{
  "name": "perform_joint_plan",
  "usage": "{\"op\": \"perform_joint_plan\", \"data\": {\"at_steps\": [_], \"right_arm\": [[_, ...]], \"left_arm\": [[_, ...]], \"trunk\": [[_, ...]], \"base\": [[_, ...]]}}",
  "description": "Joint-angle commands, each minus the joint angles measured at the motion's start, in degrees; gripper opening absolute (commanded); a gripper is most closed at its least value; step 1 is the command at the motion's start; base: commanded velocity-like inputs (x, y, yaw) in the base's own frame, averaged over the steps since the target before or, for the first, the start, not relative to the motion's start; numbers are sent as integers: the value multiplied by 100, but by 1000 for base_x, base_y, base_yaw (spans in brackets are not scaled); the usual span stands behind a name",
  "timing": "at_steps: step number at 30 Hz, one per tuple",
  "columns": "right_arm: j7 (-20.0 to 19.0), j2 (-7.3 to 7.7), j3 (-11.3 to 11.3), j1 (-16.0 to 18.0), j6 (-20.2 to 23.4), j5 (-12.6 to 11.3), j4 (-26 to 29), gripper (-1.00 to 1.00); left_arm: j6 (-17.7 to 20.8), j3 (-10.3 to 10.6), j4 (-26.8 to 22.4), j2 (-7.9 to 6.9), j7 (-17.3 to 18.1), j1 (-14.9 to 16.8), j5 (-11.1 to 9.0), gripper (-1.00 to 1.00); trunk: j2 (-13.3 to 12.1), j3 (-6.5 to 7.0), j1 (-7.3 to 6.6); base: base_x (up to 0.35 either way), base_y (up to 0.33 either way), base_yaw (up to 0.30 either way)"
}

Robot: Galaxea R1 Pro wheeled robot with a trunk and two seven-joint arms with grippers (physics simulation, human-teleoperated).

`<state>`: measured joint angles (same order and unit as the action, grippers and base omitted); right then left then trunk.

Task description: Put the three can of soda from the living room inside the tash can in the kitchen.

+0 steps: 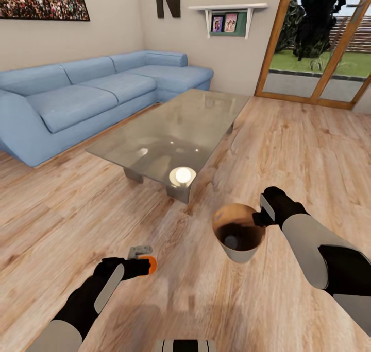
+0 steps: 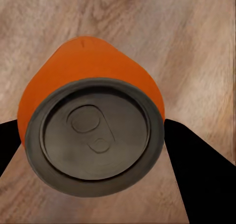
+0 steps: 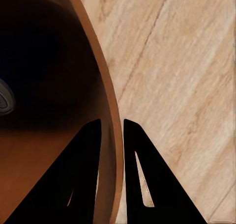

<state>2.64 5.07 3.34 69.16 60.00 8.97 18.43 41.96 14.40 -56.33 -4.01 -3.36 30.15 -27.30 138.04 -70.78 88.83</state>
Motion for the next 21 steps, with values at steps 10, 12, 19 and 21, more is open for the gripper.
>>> {"op": "perform_joint_plan", "data": {"at_steps": [10,12,19,21], "right_arm": [[0,-21,14,-439,-202,-22,31,-100],[54,-28,26,-500,-367,-34,16,-100],[212,-59,37,-849,-1003,-68,-6,-100],[355,-97,36,-897,-1151,-74,-21,-100]], "left_arm": [[967,-23,-1421,-16,-15,-317,14,-100],[1141,-33,-1574,-18,-15,-347,14,-100],[1769,-49,-2262,-11,-16,-389,5,-100],[1804,-50,-2438,-2,-16,-392,-2,-100]], "trunk": [[-403,180,-221],[-483,216,-265],[-763,342,-418],[-844,378,-462]], "base": [[0,0,0],[0,0,0],[0,0,0],[0,0,0]]}}
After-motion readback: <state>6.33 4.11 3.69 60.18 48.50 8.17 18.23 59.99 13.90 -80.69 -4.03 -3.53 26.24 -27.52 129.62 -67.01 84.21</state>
